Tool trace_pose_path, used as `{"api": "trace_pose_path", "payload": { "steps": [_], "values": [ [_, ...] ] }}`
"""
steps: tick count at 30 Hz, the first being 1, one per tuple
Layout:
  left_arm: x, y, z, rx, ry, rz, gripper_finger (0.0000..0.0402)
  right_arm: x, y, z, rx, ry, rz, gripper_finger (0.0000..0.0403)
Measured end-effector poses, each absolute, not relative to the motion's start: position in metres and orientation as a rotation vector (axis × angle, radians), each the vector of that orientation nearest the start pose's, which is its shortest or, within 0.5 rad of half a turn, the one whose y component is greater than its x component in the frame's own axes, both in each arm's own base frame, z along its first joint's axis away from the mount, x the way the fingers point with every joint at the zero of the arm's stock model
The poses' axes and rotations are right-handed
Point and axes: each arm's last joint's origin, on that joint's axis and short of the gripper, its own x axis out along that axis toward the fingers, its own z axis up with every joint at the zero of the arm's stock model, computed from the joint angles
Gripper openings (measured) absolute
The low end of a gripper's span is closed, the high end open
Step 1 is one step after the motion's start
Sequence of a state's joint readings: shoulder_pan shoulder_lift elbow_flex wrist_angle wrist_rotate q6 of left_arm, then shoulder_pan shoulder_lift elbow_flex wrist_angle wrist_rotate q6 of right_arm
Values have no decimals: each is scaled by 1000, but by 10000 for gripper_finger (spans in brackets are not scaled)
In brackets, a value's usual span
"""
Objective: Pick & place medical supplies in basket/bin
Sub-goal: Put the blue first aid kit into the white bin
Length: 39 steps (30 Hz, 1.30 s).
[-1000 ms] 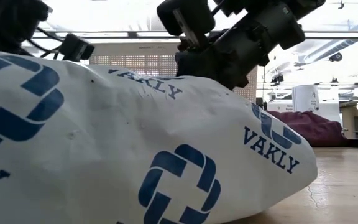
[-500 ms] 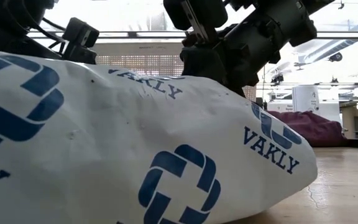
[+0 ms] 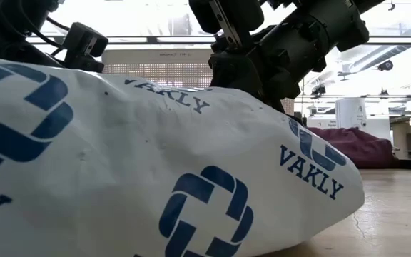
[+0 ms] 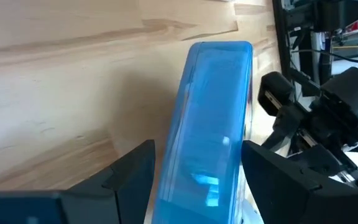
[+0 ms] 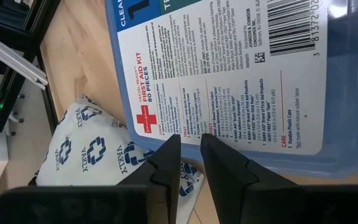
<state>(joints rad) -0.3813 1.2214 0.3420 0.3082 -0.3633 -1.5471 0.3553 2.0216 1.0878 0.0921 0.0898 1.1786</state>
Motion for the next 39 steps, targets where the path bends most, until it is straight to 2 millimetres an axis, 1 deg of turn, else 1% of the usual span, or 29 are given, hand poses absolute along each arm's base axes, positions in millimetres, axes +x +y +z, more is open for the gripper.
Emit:
{"api": "trace_pose_path", "payload": {
  "steps": [6,11,13,16,24,28,33,34,35,36,37,39],
  "values": [
    [199,-69,148,-1288,434,404,228,370,134,108,917,853,-259,65],
    [199,-68,148,-1271,438,407,262,370,135,108,917,854,-258,65],
    [200,-69,149,-1281,433,385,274,369,135,108,915,857,-258,65],
    [204,-70,155,-1293,407,318,280,368,135,107,909,865,-261,65],
    [213,-74,150,-1315,378,263,281,368,136,107,904,867,-258,63],
    [219,-75,154,-1274,351,219,281,368,136,106,907,870,-259,63],
    [234,-82,158,-1205,405,147,280,367,135,105,904,878,-264,63],
    [237,-84,157,-1181,417,141,278,366,135,104,900,888,-272,63],
    [239,-85,155,-1154,436,144,274,363,134,99,882,915,-303,63],
    [242,-85,153,-1132,449,149,268,363,133,97,894,901,-307,62],
    [243,-85,151,-1111,465,157,261,363,132,97,882,916,-315,63],
    [249,-85,153,-1104,465,137,240,362,132,96,887,920,-323,63]
  ]
}}
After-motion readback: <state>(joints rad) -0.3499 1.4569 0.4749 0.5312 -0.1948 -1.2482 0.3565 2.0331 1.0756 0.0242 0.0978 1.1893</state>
